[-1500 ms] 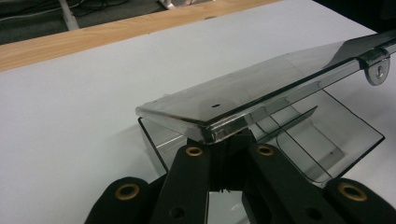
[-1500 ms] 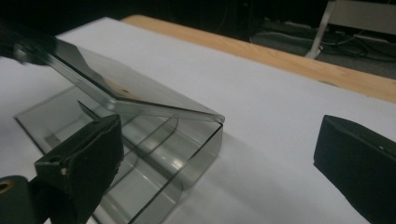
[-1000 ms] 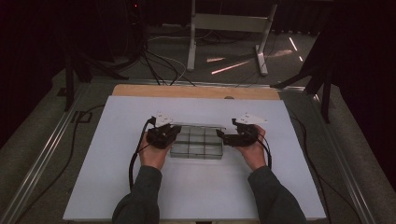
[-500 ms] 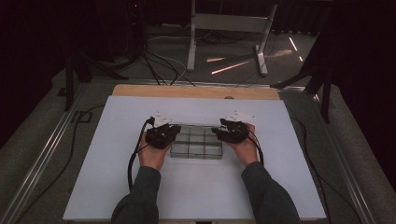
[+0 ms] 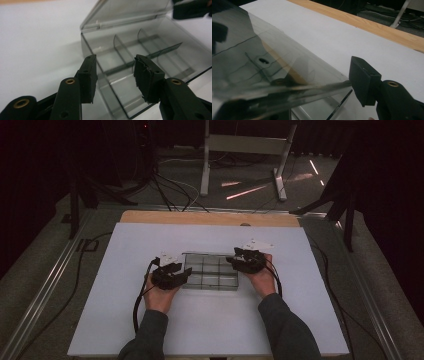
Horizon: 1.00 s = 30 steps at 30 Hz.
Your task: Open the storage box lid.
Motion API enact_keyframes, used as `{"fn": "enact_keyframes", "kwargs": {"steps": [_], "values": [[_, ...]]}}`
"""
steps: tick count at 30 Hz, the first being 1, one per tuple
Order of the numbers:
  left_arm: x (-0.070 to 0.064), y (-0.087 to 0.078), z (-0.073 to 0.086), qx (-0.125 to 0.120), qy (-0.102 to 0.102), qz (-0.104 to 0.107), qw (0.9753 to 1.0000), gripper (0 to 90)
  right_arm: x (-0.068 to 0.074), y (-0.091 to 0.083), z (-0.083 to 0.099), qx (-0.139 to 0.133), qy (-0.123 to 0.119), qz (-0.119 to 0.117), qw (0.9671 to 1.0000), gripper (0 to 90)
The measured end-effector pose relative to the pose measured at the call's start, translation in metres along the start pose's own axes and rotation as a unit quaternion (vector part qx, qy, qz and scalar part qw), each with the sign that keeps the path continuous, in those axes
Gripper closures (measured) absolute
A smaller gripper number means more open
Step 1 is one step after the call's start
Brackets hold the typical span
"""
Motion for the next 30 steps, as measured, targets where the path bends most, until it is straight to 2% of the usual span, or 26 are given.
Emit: {"fn": "enact_keyframes", "kwargs": {"steps": [4,7,12,18,30], "values": [[0.0,0.009,0.011,0.015,-0.002,-0.003,0.9999,53.6,0.0,0.0,0.0,-0.002,0.003,-0.002,1.0,49.0],[-0.001,0.016,0.018,0.031,0.001,-0.007,0.9995,58.6,0.0,0.0,0.0,-0.003,0.006,-0.003,1.0,48.9],[0.003,0.022,0.023,0.038,-0.015,-0.012,0.9991,64.9,0.0,-0.001,0.0,-0.004,0.007,-0.006,0.9999,48.9],[0.003,0.02,0.025,0.043,-0.018,-0.022,0.9987,69.2,0.001,-0.002,0.0,-0.004,0.011,-0.009,0.9999,49.1],[-0.006,0.011,0.034,0.047,-0.026,-0.032,0.998,68.9,0.003,-0.005,0.0,-0.005,0.017,-0.029,0.9994,50.1]]}}
Point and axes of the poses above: each handheld gripper's, and its own axes: y roughly forward along the jaws, z roughly out of its underside, x roughly to its left, the point moved 10 cm from there along y, roughly forward along the jaws, and after that the axes turned 4 degrees about x, right-handed, at the moved point
